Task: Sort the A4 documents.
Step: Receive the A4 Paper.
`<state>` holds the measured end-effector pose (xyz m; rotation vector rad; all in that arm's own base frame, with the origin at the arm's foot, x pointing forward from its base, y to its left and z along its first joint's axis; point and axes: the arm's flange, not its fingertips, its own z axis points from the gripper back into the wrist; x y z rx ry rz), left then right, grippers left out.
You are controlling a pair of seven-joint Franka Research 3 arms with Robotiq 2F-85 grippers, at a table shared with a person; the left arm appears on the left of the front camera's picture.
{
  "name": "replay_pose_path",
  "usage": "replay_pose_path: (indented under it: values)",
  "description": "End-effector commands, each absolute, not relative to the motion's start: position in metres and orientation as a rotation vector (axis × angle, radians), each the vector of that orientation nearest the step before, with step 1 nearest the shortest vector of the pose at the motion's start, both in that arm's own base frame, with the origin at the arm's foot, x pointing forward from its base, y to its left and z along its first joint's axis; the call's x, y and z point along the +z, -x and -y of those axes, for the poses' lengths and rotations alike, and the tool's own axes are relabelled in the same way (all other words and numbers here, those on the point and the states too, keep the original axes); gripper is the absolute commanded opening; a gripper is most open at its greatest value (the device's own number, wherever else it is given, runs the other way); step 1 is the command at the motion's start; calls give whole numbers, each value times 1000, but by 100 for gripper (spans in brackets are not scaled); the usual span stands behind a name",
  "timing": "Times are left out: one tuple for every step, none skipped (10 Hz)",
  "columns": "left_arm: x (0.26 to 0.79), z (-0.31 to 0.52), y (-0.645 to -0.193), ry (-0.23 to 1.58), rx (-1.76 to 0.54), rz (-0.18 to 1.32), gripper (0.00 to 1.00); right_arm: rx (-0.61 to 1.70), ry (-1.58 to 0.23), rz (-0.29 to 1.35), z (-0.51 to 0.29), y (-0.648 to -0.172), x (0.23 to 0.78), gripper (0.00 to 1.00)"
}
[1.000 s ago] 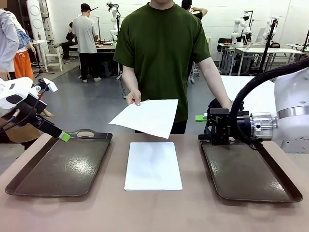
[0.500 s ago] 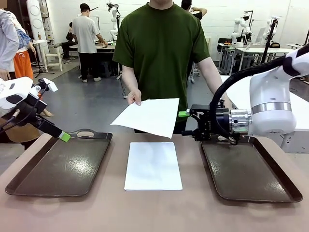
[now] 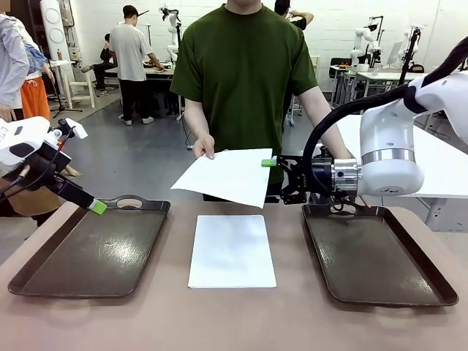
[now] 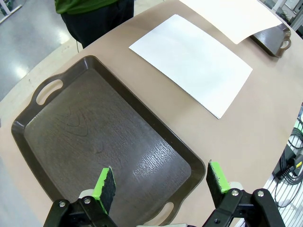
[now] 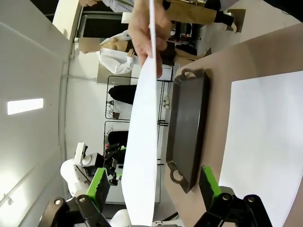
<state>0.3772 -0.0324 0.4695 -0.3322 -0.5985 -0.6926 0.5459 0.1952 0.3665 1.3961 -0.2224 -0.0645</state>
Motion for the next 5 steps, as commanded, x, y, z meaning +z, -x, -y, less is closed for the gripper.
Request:
replay_pose_path:
  values:
    - [467,29,-378,339,-703,615,100,-119,-1421,208,-211,-554,367,100]
    - [467,29,-378,339,-703,615,100,-129,-1433,202,-214,-555,367,100]
    - [467,29,-378,339,-703,615,100,-136,-1448,202,-216,-556,369,100]
    - [467,29,-378,339,-703,615,100,-151,-1472,198,-219,-558,371,100]
    - [467,29,-378,339,-703,615,100,-179,-1488,196,-221,-558,372,100]
